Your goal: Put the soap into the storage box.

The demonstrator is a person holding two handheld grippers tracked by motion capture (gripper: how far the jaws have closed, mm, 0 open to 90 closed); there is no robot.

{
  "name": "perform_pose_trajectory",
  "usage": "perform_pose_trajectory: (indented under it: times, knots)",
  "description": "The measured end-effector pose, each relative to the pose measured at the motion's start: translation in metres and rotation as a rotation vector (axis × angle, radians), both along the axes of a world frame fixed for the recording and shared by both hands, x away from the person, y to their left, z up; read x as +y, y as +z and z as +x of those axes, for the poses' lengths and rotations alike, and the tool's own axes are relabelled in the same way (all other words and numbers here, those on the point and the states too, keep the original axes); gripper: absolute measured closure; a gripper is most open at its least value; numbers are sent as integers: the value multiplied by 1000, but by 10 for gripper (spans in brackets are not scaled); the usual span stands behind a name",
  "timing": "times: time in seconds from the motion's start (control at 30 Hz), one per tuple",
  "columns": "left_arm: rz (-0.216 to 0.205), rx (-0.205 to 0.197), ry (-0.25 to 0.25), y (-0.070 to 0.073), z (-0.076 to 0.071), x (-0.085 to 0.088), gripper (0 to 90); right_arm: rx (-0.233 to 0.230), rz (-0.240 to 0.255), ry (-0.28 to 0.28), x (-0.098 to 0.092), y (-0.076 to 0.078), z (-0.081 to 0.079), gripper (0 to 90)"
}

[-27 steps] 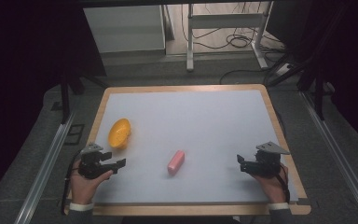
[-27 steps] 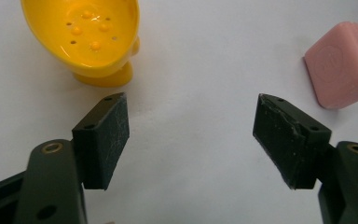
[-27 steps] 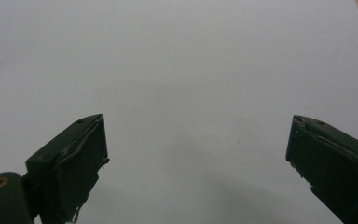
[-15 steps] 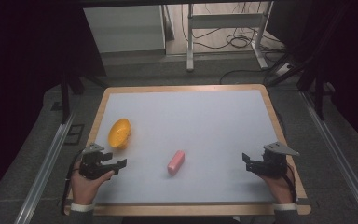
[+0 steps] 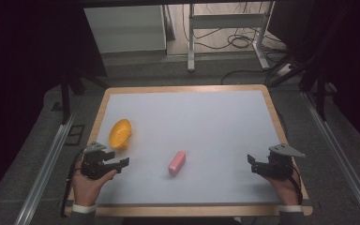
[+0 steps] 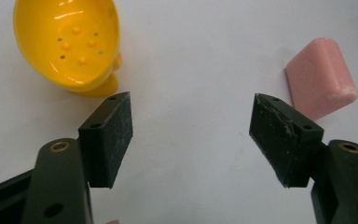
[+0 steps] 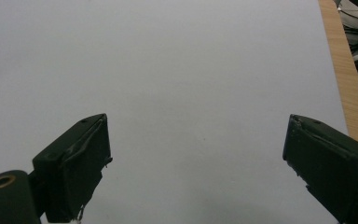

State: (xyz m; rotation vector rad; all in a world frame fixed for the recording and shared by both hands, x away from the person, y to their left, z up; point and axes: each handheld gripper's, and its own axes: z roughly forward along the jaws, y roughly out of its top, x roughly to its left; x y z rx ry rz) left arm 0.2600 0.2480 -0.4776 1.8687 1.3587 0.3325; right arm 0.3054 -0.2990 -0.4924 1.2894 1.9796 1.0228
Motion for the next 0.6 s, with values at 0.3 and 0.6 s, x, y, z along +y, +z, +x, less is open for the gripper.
perform_pose_trajectory:
  times: [0.3, 0.6]
  knots:
    - [-9, -10, -10, 11, 3, -11, 301, -7, -35, 36, 6, -1, -1, 73]
    - [12, -6, -11, 14, 6, -22, 333, -21, -40, 32, 4, -1, -3, 73]
